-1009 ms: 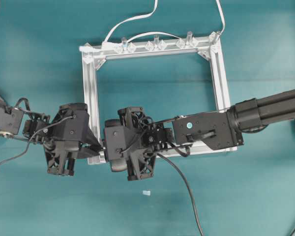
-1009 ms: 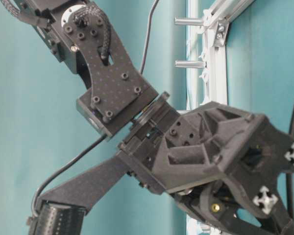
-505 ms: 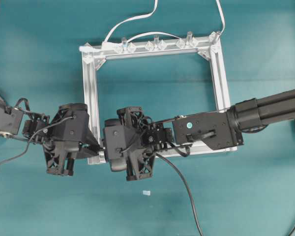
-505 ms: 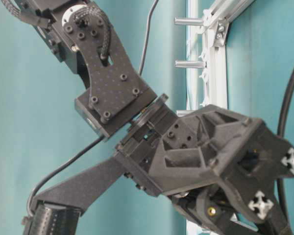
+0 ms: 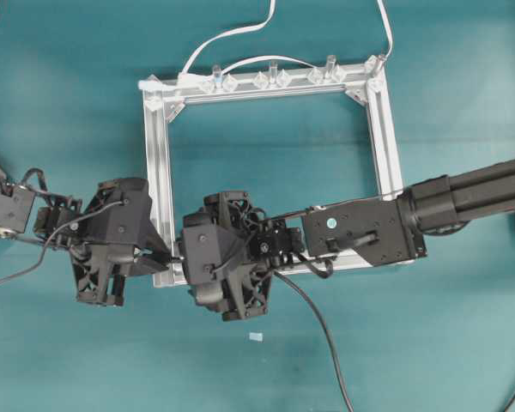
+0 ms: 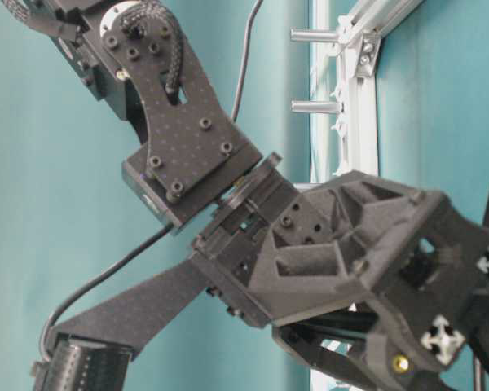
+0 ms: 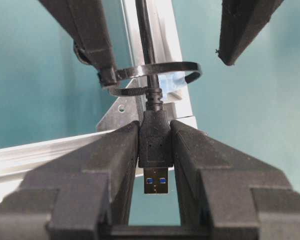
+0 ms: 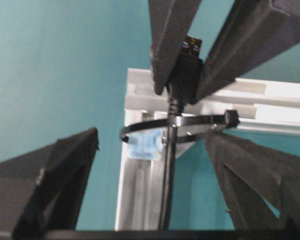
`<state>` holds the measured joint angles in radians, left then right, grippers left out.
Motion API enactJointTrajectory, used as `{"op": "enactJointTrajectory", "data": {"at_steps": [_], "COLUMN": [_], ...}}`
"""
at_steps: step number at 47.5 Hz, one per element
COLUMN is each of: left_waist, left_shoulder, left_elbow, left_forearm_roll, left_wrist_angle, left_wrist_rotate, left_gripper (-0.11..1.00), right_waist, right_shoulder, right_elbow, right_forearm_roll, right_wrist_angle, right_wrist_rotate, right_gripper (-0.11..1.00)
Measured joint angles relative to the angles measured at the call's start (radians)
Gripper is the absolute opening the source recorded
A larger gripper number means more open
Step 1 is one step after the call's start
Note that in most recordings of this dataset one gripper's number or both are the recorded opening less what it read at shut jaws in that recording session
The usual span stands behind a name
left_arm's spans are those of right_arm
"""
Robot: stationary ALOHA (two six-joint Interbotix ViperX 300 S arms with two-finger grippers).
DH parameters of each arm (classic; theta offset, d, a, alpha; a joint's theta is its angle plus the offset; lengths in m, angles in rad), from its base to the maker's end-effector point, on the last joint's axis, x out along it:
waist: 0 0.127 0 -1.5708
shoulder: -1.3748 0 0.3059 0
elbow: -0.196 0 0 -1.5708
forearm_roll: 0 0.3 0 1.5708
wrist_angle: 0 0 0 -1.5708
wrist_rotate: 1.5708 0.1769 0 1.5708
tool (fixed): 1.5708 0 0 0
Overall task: Insert the wire through the string loop located on the left side.
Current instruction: 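Open the right gripper and pull the cable through the loop leftward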
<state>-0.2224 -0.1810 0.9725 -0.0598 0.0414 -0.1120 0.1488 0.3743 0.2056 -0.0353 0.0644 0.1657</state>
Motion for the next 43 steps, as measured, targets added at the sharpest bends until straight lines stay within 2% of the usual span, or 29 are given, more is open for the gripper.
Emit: {"op": "enactJointTrajectory", "data": {"at_steps": [26,43], "left_waist": [-0.018,-0.057], "left_shoulder": [-0.034,-0.167], "left_elbow": [0.029,0.103], "left_forearm_roll": [0.000,0.000], "left_wrist_angle": [0.040,0.166], "left_wrist_rotate": [-0.002,-0.046], "left_gripper": [0.22,0.22], "right_waist": [0.002,0.002], "right_shoulder": [0.000,0.000], "right_elbow": [0.000,0.000], "right_forearm_roll": [0.000,0.000], "right_wrist_angle": [0.021,0.023], "right_wrist_rotate": [-0.002,-0.002], "right_gripper": [0.91,0.91]}}
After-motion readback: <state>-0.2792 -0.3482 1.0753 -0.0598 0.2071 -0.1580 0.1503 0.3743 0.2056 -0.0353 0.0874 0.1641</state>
